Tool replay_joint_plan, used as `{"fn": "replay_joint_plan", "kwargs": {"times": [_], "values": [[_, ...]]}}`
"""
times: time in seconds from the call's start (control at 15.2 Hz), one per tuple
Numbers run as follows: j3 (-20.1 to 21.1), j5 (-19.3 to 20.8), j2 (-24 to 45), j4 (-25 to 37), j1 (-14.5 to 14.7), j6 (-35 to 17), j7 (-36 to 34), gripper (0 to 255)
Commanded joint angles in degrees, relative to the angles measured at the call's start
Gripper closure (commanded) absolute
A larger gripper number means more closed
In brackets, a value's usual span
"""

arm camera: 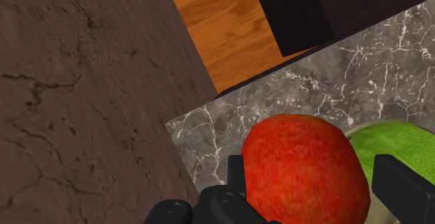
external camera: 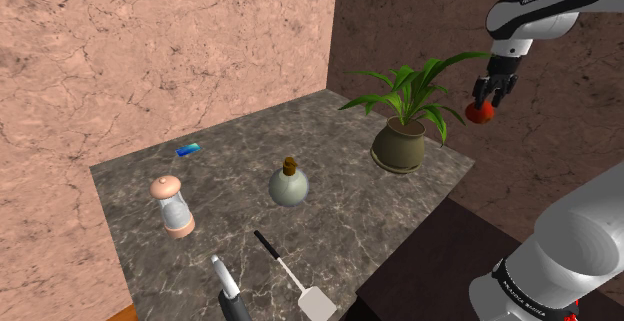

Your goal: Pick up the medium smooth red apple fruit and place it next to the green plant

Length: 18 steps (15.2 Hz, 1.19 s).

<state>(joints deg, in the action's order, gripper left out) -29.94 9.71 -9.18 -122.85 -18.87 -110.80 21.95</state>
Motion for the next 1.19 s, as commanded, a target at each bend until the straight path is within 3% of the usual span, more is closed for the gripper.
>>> {"fn": "replay_joint_plan", "kwargs": {"times": [0.0, 1.12], "values": [[-0.2, -0.1, 0.4, -1.1, -0.1, -1.6, 0.1, 255], [-1.5, -2.6, 7.1, -8.6, -0.2, -15.1, 1.5, 255]]}}
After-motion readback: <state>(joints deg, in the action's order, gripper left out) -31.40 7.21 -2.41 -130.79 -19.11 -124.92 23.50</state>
